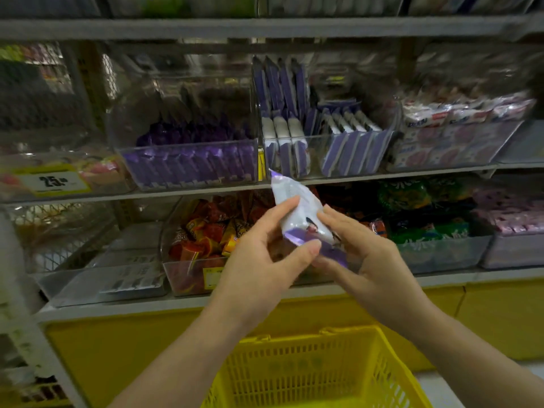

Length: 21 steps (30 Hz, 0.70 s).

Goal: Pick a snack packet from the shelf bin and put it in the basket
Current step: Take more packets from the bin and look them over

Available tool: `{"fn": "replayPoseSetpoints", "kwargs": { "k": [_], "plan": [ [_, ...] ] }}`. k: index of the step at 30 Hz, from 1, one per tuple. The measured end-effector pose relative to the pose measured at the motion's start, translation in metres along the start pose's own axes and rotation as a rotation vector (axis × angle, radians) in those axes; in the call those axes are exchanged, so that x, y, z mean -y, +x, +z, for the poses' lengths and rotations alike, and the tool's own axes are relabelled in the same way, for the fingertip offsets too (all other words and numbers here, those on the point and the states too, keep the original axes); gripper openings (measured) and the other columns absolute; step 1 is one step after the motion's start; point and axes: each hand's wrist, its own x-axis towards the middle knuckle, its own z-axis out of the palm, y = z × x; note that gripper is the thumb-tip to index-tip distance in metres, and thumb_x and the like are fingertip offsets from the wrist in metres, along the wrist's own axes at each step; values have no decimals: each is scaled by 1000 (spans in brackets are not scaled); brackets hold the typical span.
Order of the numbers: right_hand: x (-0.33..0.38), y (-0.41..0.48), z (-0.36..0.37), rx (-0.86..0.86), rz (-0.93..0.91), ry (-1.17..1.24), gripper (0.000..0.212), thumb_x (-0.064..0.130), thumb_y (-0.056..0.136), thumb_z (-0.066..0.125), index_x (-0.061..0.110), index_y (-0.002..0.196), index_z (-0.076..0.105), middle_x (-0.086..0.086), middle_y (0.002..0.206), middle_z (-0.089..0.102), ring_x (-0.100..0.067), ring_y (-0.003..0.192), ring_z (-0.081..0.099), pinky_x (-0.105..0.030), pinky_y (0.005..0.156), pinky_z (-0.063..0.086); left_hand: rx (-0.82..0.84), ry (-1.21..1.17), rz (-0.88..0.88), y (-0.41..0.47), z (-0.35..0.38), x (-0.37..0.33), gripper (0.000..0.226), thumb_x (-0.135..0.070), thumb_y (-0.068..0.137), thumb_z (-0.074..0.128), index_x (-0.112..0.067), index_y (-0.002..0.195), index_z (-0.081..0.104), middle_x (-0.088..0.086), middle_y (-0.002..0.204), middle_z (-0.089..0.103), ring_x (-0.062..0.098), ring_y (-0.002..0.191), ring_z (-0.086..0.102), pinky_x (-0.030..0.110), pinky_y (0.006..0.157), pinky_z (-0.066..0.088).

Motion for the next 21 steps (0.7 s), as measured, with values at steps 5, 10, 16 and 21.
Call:
{"fn": "replayPoseSetpoints", "kwargs": {
  "k": [5,10,16,21],
  "plan": [
    [22,47,-31,-151,-86,-56,60,28,88,64,19,144,44,5,136,57,-5,124,54,-34,101,49,-10,355,254,53,10,-59,59,-31,91,64,-48,141,37,-21,132,56,-4,119,54,20,100,46],
    [23,100,-53,-161,-93,-30,50,20,93,60,23,141,47,12,124,64,0,111,61,-26,94,52,-15,563,309,118,12,-76,68,-28,92,64,-37,148,27,-10,126,59,-13,97,55,-4,83,36],
    [-2,161,-62,-83,-23,-58,24,31,94,57,40,117,57,22,101,67,10,92,62,-8,75,47,19,676,140,192,-1,-75,53,-35,91,61,-40,138,35,-2,115,66,9,94,65,23,82,51],
    [-29,198,-66,114,127,-215,31,44,95,52,37,124,59,17,112,68,3,101,61,-26,88,52,22,776,25,227,-7,-68,26,-28,89,61,-30,112,50,-3,100,66,9,87,64,30,81,54]
  ]
}}
